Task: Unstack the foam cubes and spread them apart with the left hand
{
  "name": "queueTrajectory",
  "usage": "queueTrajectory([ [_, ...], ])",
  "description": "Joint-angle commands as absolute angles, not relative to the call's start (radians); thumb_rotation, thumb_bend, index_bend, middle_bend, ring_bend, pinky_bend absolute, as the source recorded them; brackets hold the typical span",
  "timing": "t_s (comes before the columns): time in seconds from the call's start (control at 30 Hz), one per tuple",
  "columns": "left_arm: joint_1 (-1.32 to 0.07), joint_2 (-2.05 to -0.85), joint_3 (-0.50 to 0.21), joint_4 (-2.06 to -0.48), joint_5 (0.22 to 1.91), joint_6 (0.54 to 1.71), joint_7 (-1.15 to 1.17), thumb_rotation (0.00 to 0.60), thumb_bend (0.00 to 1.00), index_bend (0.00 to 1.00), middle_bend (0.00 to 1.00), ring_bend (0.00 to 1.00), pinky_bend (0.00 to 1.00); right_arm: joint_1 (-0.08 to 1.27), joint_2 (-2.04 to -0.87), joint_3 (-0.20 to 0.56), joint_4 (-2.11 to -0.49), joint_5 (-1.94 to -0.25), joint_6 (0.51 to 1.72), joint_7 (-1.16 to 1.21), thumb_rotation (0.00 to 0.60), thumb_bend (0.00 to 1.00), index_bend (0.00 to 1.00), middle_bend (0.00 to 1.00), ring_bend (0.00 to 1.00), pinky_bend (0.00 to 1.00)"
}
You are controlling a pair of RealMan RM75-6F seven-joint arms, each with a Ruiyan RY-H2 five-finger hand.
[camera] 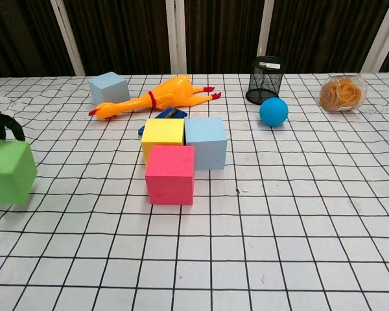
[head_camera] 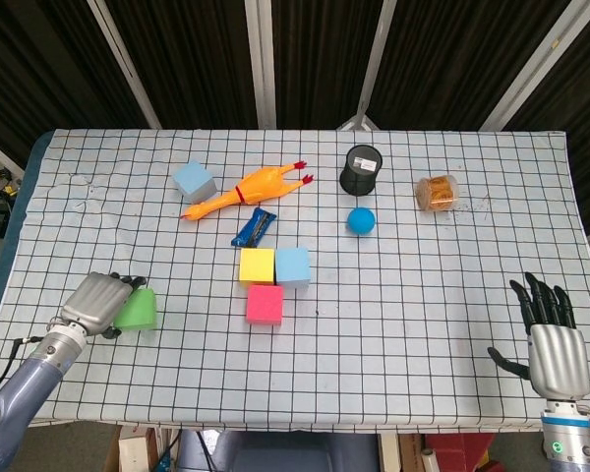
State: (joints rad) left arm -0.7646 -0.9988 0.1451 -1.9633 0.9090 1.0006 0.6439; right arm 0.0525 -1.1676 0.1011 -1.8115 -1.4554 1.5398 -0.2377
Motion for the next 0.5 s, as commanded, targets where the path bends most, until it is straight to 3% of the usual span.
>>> queueTrajectory([
  [0.03, -0.769, -0.991, 0.155, -1.946, 0.890, 0.942, 0.623, 0.600, 0.04, 0.09, 0.10, 0.09, 0.37, 0.054, -1.169, 0.101, -1.813, -1.455, 1.538, -0.241, 0.600, 0.04, 0.11, 0.00, 0.06, 0.00],
  [0.2, -0.778, -0.991, 0.128, -1.943, 0.900, 0.913, 0.584, 0.600, 0.00, 0.03, 0.00, 0.00, 0.31, 0.053, -1.167, 0.099, -1.816, -1.452, 1.534, -0.246, 0.600, 0.04, 0.11, 0.00, 0.06, 0.00],
  [0.4, -0.757, -0.995, 0.068, -1.958, 0.970, 0.957, 0.488, 0.600, 0.00, 0.04, 0.00, 0.00, 0.31, 0.058, -1.167, 0.100, -1.813, -1.439, 1.520, -0.249, 0.600, 0.04, 0.11, 0.00, 0.06, 0.00],
  [0.5, -0.735, -1.034, 0.001, -1.936, 1.008, 1.023, 0.398, 0.600, 0.00, 0.05, 0.00, 0.00, 0.31, 0.060, -1.168, 0.099, -1.814, -1.441, 1.517, -0.249, 0.600, 0.04, 0.11, 0.00, 0.06, 0.00],
])
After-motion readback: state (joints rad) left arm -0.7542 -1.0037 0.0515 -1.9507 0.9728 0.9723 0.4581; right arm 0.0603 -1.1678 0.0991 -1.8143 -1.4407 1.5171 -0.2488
